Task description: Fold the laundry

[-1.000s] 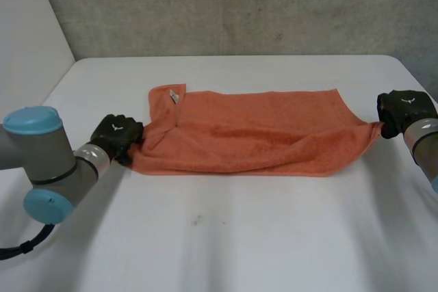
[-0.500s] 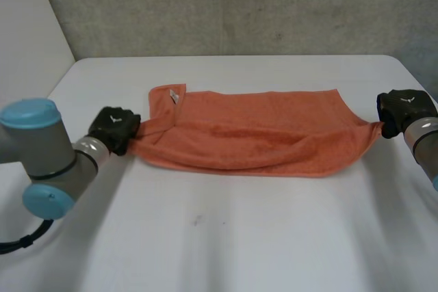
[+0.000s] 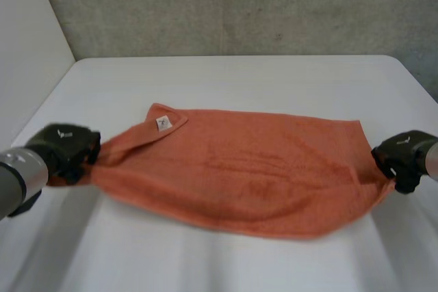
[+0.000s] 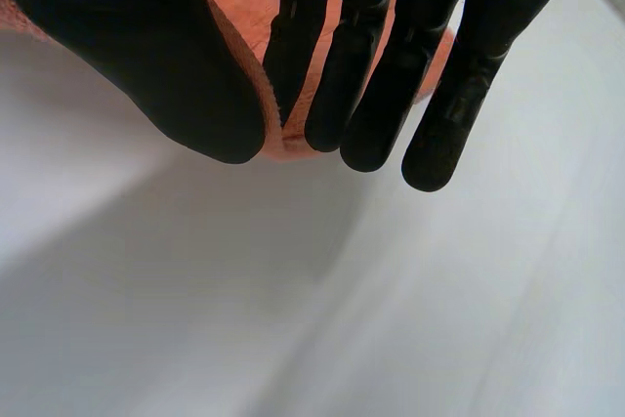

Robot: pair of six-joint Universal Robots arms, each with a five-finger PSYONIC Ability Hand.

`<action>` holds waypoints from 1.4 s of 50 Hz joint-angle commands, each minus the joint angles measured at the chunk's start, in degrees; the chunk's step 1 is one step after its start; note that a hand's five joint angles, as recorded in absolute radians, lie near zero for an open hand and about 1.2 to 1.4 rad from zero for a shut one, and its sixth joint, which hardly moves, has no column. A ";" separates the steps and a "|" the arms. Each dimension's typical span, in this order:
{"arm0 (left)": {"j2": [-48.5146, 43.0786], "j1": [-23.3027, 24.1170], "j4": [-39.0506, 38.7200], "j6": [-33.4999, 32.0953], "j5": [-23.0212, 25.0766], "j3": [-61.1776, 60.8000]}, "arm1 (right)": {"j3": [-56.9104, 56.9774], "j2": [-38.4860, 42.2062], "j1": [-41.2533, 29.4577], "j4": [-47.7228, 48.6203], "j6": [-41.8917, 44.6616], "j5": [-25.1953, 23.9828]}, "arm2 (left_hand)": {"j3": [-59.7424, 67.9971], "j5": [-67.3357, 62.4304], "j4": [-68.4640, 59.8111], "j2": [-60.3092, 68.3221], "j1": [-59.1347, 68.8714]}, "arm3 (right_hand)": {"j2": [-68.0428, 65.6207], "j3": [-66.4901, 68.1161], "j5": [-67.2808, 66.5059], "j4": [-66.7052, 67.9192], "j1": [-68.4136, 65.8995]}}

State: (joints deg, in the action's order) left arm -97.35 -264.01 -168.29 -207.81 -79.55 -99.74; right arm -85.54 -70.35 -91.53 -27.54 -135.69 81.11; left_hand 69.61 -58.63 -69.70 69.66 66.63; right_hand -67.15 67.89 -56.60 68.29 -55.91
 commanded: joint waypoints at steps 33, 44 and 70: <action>-14.27 5.70 -32.72 8.92 -9.31 33.65 | 18.33 -1.90 -5.33 42.14 -29.99 2.13 | 10.39 -11.37 -10.30 10.34 13.37 | -12.85 12.11 -13.40 11.71 -24.09; -19.99 4.65 -32.28 9.09 -9.22 12.21 | 5.12 5.31 -5.06 39.75 -27.26 -9.92 | 10.39 -11.37 -10.30 10.34 13.37 | -12.85 12.11 -13.40 11.71 -24.09; -17.26 5.70 -29.82 9.36 -9.13 2.01 | -6.72 9.27 0.56 32.71 -19.71 -14.74 | 10.39 -11.37 -10.30 10.34 13.37 | 16.80 -17.55 16.26 -17.94 5.56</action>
State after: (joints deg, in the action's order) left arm -115.03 -258.35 -198.30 -198.55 -88.67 -97.67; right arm -86.80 -60.54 -92.56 1.37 -157.20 70.05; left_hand 69.67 -58.64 -69.72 69.71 66.64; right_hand -65.85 65.99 -55.89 66.27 -55.65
